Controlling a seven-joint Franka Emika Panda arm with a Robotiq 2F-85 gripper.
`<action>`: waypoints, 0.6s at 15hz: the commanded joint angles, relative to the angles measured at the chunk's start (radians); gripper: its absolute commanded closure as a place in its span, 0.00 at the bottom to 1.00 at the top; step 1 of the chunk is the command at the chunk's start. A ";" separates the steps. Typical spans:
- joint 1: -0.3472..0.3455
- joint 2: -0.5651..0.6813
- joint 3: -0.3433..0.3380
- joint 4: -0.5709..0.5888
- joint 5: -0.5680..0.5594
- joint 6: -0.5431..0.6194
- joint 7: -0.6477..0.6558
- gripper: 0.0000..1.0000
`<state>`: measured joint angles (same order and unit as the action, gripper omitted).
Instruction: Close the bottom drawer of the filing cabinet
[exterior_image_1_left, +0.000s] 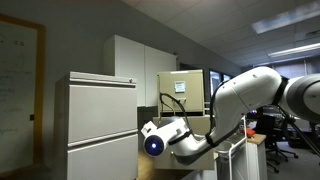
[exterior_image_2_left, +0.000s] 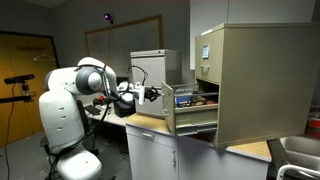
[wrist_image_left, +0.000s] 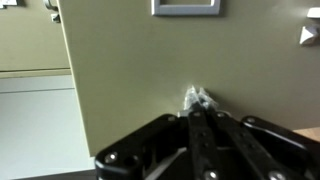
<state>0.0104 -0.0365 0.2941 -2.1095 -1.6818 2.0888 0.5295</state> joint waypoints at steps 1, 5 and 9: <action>0.038 0.082 -0.092 0.074 -0.042 -0.017 0.078 0.99; 0.021 0.145 -0.164 0.157 -0.100 0.004 0.151 0.99; 0.000 0.204 -0.226 0.258 -0.123 0.004 0.188 1.00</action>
<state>0.0396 0.0999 0.1255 -1.9675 -1.7661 2.0911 0.6907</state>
